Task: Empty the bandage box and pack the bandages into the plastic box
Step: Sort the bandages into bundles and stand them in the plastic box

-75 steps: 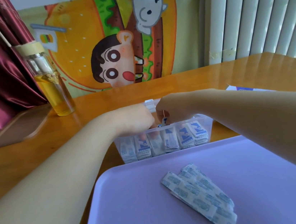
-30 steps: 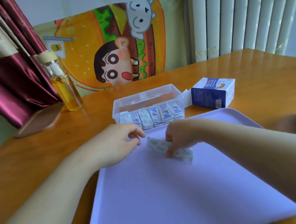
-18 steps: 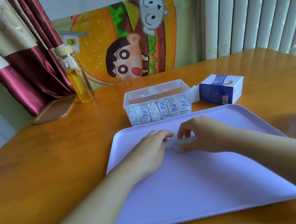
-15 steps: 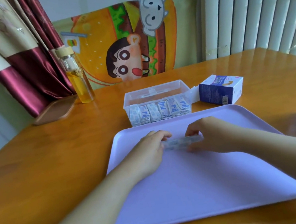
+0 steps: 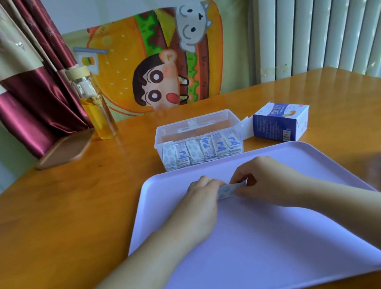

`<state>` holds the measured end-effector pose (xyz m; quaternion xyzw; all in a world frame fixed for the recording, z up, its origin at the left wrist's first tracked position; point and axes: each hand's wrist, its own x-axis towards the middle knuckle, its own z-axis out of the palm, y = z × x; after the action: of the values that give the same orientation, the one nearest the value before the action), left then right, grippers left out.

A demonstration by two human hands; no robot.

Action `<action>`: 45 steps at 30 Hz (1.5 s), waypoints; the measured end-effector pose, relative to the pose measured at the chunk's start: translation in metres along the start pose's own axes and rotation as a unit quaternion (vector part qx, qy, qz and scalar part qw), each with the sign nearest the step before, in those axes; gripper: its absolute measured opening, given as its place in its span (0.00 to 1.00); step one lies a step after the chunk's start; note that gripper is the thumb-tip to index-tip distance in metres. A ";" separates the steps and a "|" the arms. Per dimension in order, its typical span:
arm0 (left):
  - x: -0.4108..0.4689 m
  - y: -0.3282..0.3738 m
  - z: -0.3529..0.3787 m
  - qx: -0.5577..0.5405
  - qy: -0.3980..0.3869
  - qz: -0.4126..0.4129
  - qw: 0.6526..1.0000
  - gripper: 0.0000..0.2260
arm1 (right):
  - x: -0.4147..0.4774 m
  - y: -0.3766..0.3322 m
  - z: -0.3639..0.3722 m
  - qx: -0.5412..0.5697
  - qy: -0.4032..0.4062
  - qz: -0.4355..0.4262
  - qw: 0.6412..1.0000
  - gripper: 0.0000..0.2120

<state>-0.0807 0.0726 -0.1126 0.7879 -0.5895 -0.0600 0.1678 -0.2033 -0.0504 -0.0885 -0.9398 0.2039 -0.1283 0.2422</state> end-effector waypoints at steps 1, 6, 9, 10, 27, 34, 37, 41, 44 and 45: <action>0.001 0.000 -0.002 0.028 0.013 -0.003 1.000 0.13 | 0.002 -0.001 -0.002 0.004 0.018 -0.011 1.000 0.05; 0.012 0.005 -0.041 -0.059 0.127 -0.031 0.990 0.08 | 0.018 -0.014 -0.025 0.208 0.120 -0.016 0.970 0.02; 0.024 0.011 -0.062 -0.159 0.152 -0.034 0.975 0.10 | 0.036 -0.030 -0.036 0.297 0.123 -0.037 0.946 0.05; 0.028 0.011 -0.070 -0.183 0.157 -0.032 0.970 0.10 | 0.045 -0.034 -0.040 0.296 0.135 -0.048 0.944 0.07; 0.076 -0.073 -0.084 -0.082 0.094 -0.072 0.990 0.11 | 0.189 -0.022 -0.032 0.125 -0.097 0.135 0.978 0.04; 0.078 -0.079 -0.082 -0.069 0.077 -0.063 0.993 0.10 | 0.195 -0.018 -0.028 0.052 -0.170 0.144 0.973 0.10; 0.078 -0.078 -0.082 -0.068 0.074 -0.065 0.993 0.10 | 0.196 -0.016 -0.026 0.029 -0.181 0.143 0.973 0.13; 0.077 -0.077 -0.082 -0.060 0.070 -0.067 0.993 0.11 | 0.197 -0.016 -0.023 -0.007 -0.181 0.130 0.975 0.14; 0.076 -0.075 -0.083 -0.056 0.063 -0.070 0.994 0.11 | 0.196 -0.017 -0.019 -0.075 -0.170 0.109 0.977 0.14; 0.076 -0.075 -0.084 -0.056 0.062 -0.069 0.994 0.11 | 0.197 -0.017 -0.018 -0.094 -0.166 0.103 0.976 0.15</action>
<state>0.0346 0.0356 -0.0516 0.8182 -0.5179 -0.0554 0.2433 -0.0300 -0.1315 -0.0367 -0.9405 0.2679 0.0745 0.1951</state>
